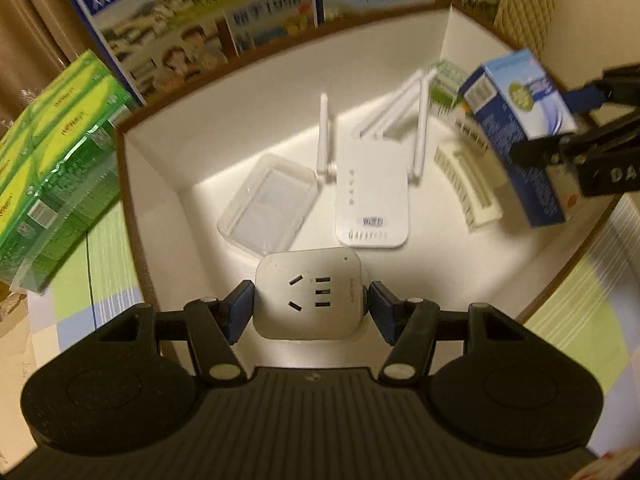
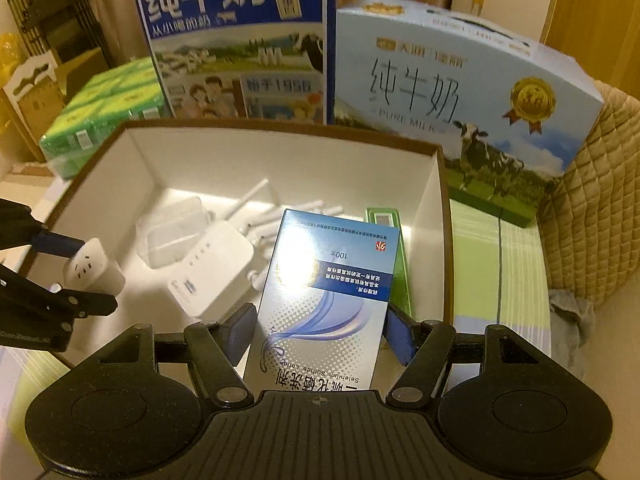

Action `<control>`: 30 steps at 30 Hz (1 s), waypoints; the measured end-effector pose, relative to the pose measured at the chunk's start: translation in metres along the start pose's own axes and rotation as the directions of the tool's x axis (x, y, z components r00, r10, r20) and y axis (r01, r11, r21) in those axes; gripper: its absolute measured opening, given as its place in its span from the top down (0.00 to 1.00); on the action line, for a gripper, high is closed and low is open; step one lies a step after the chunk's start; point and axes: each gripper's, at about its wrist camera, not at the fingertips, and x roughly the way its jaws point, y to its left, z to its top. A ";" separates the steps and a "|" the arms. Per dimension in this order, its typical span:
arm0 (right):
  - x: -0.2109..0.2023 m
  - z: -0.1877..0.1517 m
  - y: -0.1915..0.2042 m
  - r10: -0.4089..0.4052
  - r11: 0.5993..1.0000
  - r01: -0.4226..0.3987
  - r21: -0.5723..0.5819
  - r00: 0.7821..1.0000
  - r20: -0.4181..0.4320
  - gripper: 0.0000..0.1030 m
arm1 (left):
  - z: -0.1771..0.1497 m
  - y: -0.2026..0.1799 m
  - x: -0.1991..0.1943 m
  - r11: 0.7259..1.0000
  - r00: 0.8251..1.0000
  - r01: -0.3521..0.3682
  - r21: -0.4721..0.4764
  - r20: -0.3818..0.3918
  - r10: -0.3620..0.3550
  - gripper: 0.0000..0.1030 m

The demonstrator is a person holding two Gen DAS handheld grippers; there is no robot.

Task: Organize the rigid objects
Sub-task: 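Carry the power strip and medicine box up over the brown box, then lower the power strip and medicine box into the box and open both tools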

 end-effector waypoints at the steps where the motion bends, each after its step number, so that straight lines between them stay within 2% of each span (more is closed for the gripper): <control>1: 0.001 0.000 0.000 -0.004 1.000 0.004 -0.004 1.000 -0.004 0.37 | -0.001 -0.001 0.004 1.000 1.000 0.000 0.004 -0.012 0.000 0.44; 6: 0.008 -0.002 0.000 -0.018 1.000 0.017 -0.025 0.999 -0.032 0.37 | -0.002 -0.001 0.018 1.000 0.998 -0.005 0.015 -0.064 0.006 0.44; 14: 0.017 -0.006 -0.003 -0.056 0.997 0.052 -0.051 0.995 -0.088 0.37 | 0.001 -0.002 0.025 1.000 0.995 -0.005 0.026 -0.101 0.008 0.43; 21: 0.015 -0.007 -0.005 -0.059 0.997 0.054 -0.054 0.994 -0.091 0.36 | 0.002 -0.001 0.020 1.000 0.996 0.002 0.028 -0.085 0.000 0.42; 23: 0.015 -0.006 -0.004 -0.061 0.997 0.057 -0.055 0.994 -0.092 0.36 | 0.002 0.000 0.016 1.000 0.997 -0.004 0.029 -0.077 0.006 0.38; 30: 0.017 -0.004 -0.001 -0.077 0.996 0.072 -0.057 0.991 -0.106 0.36 | 0.001 0.008 0.005 1.000 0.999 -0.014 -0.003 -0.051 0.014 0.38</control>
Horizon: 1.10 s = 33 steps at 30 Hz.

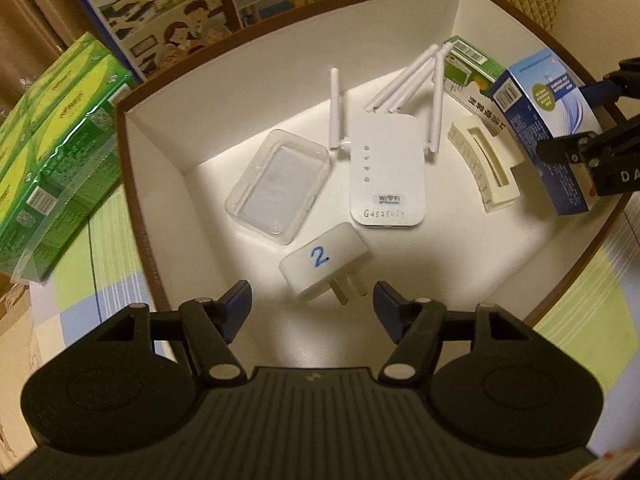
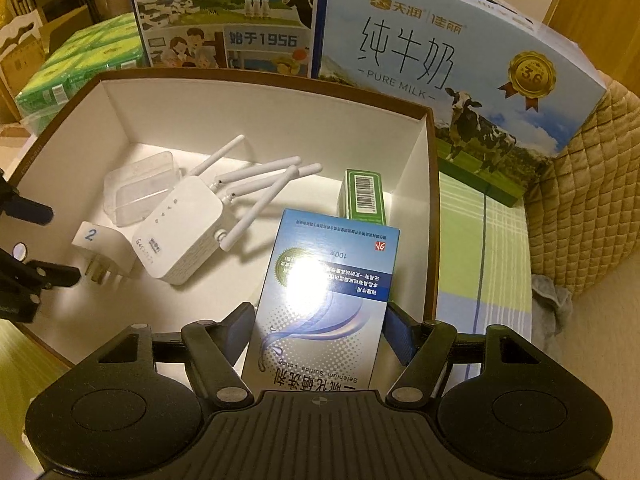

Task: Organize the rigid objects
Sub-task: 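Lower the power strip and medicine box into the box and open both tools, then withdraw both tools from the box back toward the table items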

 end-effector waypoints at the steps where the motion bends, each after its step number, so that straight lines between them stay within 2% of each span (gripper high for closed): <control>1: 0.000 0.000 0.001 -0.004 1.000 0.004 -0.002 1.000 -0.002 0.35 | -0.001 0.001 -0.002 1.000 1.000 0.000 -0.004 0.006 0.000 0.38; 4: -0.002 -0.002 0.003 -0.006 1.000 0.006 -0.004 1.000 0.004 0.32 | -0.004 0.004 -0.009 1.000 1.000 0.007 -0.017 0.026 -0.007 0.38; 7: -0.010 -0.003 0.001 -0.015 1.000 0.014 0.013 0.999 0.033 0.22 | -0.007 0.007 -0.015 1.000 0.999 0.008 -0.029 0.042 -0.006 0.38; 8: -0.012 -0.004 -0.001 -0.008 1.000 0.008 0.016 0.999 0.043 0.21 | -0.008 0.007 -0.017 0.999 0.999 0.008 -0.033 0.047 -0.006 0.38; 19: -0.052 -0.017 -0.008 0.050 0.996 -0.057 0.063 0.992 0.116 0.21 | -0.021 0.007 -0.047 0.997 0.993 0.027 -0.066 0.117 -0.019 0.38; 33: -0.109 -0.052 0.000 0.137 0.980 -0.166 0.112 0.964 0.226 0.21 | -0.057 0.006 -0.109 0.990 0.972 0.061 -0.128 0.235 -0.030 0.38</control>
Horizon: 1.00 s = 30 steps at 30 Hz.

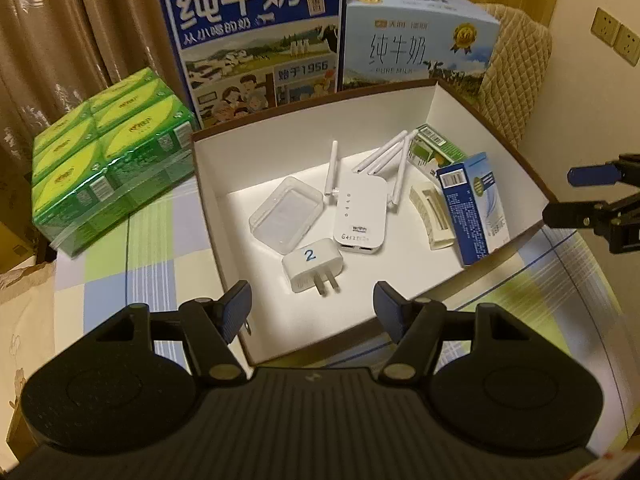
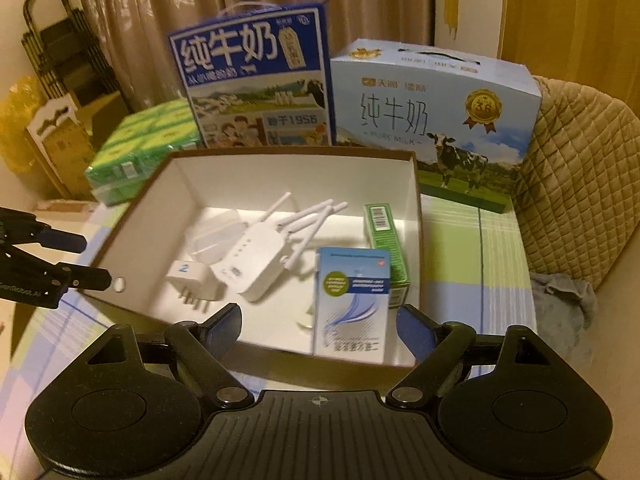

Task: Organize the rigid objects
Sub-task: 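Withdraw both tools from the box back toward the table items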

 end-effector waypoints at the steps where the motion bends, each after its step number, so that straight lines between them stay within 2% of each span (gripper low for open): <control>1: -0.003 -0.002 0.002 0.007 1.000 -0.007 0.003 1.000 0.004 0.21 | -0.003 0.000 -0.004 1.000 1.000 0.001 -0.003 0.007 -0.001 0.38; 8: -0.025 -0.021 0.021 0.069 0.998 -0.069 0.004 0.997 0.038 0.21 | -0.028 -0.001 -0.033 0.999 0.999 0.013 -0.043 0.035 -0.011 0.38; 20: -0.030 -0.066 0.042 0.205 0.976 -0.201 0.080 0.978 -0.039 0.21 | -0.080 -0.011 -0.059 0.996 1.000 0.011 -0.091 0.016 -0.010 0.38; 30: -0.033 -0.100 0.055 0.198 0.976 -0.191 0.100 0.978 -0.063 0.21 | -0.128 -0.016 -0.057 0.986 0.999 0.006 -0.169 -0.049 -0.015 0.38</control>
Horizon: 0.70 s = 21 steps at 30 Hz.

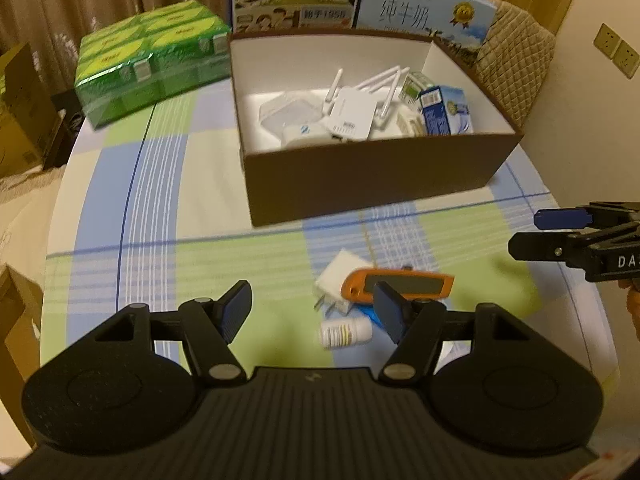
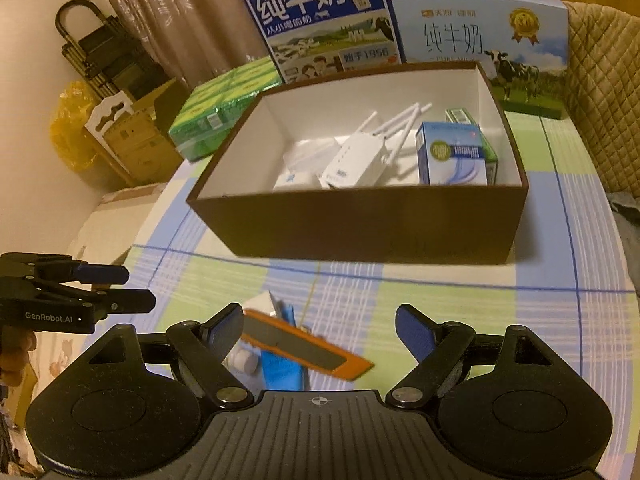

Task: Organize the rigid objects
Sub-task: 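Withdraw both tools from the box back toward the table items, then grasp the white pill bottle with the left tool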

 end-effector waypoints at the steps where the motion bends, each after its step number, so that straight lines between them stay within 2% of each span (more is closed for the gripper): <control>1: 0.001 -0.004 0.001 -0.003 1.000 0.003 -0.005 1.000 -0.004 0.21 | -0.003 0.000 0.000 1.000 1.000 -0.004 -0.005 -0.004 0.004 0.38; 5: 0.003 -0.016 0.005 -0.009 1.000 0.009 -0.015 1.000 -0.012 0.21 | -0.018 -0.001 0.004 1.000 1.000 -0.021 -0.020 -0.023 0.021 0.38; 21: 0.015 -0.051 0.012 -0.029 0.997 0.025 -0.070 0.998 -0.056 0.27 | -0.053 -0.023 0.025 0.998 0.996 -0.001 -0.060 -0.085 -0.004 0.38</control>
